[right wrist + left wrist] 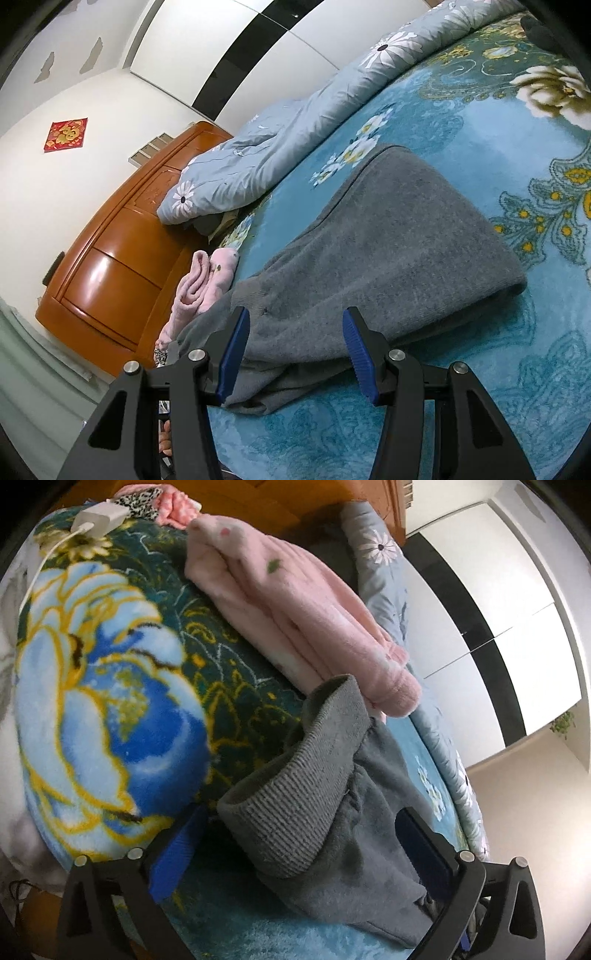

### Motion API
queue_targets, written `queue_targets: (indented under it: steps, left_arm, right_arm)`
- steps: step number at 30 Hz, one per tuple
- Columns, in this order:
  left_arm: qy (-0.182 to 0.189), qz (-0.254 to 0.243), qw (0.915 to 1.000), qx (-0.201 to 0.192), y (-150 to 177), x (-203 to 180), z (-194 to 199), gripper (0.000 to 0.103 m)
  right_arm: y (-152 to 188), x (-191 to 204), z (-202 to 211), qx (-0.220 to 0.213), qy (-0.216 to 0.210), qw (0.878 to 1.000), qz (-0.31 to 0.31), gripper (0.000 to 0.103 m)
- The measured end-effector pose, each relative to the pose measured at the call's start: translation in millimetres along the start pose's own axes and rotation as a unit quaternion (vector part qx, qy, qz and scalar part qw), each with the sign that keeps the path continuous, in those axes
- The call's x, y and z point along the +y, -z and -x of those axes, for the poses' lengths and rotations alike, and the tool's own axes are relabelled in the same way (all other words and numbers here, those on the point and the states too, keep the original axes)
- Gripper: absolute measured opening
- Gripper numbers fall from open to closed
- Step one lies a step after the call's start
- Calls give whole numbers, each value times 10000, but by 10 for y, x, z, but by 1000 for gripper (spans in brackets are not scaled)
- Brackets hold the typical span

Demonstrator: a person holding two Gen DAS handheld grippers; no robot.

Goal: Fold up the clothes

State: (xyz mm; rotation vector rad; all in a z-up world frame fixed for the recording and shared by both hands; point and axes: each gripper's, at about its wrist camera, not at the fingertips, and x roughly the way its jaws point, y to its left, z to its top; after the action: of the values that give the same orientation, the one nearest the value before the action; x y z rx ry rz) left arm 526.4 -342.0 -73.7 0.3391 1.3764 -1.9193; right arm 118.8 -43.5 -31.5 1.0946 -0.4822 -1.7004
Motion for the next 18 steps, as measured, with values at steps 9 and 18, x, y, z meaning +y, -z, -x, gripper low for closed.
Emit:
queue_targets:
  steps: [9,18]
  left_arm:
    - [182,136,9995,-219,-39,20,37,99]
    - [-39,-130,9992,-365,-213,-208,-32,31]
  right_arm:
    - [13,-16,4,-3,-85,10000,-41,54]
    - [25,-97,22,-32,-348,9993,-121,54]
